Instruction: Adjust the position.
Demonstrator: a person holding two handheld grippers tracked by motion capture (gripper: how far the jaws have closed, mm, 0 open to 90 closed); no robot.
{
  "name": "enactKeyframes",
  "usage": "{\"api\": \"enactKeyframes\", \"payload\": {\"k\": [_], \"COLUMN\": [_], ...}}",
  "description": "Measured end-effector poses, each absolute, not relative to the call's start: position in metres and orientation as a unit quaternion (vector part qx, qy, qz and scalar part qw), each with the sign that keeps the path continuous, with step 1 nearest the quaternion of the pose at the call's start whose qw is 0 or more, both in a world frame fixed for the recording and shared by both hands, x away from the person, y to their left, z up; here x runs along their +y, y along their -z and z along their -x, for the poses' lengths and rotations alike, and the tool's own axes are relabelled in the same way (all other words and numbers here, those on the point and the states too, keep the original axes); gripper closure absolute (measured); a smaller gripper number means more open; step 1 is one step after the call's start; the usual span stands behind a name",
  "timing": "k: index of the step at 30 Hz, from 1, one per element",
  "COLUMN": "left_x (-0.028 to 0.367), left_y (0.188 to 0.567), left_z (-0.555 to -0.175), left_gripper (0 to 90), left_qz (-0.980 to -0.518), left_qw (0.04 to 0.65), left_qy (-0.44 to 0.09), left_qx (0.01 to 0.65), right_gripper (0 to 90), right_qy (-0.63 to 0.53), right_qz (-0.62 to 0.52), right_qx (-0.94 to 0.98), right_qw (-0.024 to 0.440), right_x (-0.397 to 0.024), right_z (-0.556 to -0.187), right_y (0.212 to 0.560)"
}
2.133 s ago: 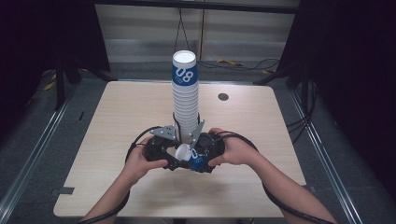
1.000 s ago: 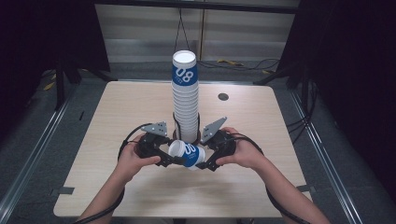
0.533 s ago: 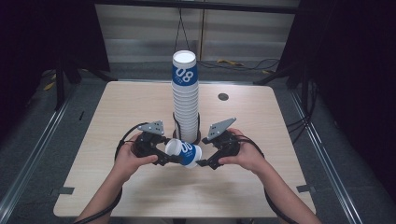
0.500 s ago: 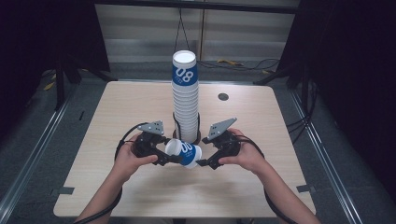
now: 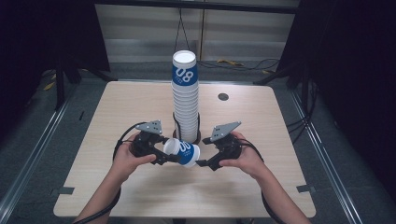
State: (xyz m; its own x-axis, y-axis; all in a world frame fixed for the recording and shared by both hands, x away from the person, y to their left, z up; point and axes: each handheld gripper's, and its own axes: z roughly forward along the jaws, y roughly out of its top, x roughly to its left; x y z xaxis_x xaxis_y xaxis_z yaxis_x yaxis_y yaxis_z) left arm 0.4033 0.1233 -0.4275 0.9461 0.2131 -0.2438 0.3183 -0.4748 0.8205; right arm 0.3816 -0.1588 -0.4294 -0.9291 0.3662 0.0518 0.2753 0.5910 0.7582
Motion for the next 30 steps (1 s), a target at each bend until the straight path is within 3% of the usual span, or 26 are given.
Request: {"api": "enactKeyframes", "payload": {"k": [30], "left_x": [0.129], "left_y": [0.427], "left_z": [-0.405], "left_gripper": [27.8], "left_qz": [-0.847], "left_qw": [0.502], "left_qy": [0.056], "left_qx": [0.167], "right_gripper": [13.4], "right_qy": [-0.454], "right_qz": [-0.201], "right_qx": [0.866], "right_qw": [0.058], "right_x": [-0.160], "right_z": [-0.374], "right_y": [0.447]}}
